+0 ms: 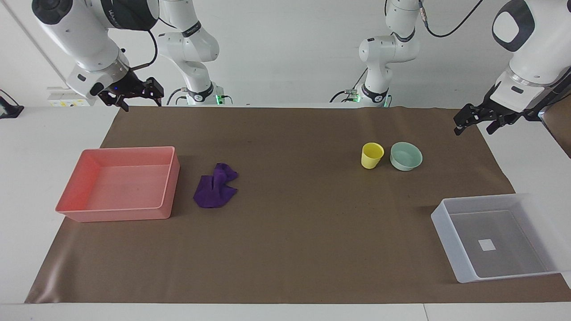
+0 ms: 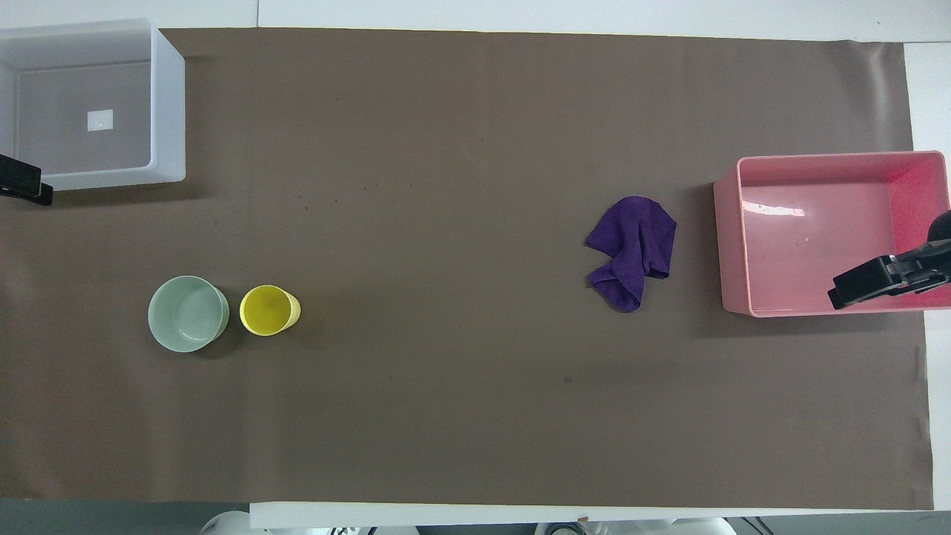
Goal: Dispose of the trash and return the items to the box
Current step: 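Reach the left gripper to the green bowl while the right gripper reaches the cloth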
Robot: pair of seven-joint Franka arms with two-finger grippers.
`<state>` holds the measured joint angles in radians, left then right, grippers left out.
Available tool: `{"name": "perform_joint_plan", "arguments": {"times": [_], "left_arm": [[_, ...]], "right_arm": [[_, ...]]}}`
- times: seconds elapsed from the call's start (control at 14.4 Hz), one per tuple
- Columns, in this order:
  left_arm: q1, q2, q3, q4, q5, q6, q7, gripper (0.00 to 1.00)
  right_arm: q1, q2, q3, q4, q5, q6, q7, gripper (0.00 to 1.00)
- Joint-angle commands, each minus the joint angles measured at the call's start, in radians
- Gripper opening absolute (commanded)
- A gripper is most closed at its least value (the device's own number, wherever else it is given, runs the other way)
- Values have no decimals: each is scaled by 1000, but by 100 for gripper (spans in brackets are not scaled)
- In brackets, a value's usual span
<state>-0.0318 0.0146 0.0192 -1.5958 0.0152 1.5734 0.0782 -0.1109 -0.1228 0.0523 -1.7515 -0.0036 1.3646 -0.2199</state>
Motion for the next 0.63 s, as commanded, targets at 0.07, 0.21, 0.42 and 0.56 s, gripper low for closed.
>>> {"name": "perform_joint_plan", "arguments": {"times": [0.07,0.21,0.42,0.56], "left_arm": [[-8,1,7,17,9,-27,8,100],[-8,-22,7,-38,9,-24,3,100],[-10,-206,10,-424,9,237,-14,100],[3,-315,8,-695,9,452,-17,100]], "right_arm": [[-10,-20,6,-20,2,7,-9,99],[-12,-37,6,-17,2,-4,-12,99],[-12,-55,8,-11,7,-7,-18,99],[2,-52,12,-17,22,52,-6,99]]}}
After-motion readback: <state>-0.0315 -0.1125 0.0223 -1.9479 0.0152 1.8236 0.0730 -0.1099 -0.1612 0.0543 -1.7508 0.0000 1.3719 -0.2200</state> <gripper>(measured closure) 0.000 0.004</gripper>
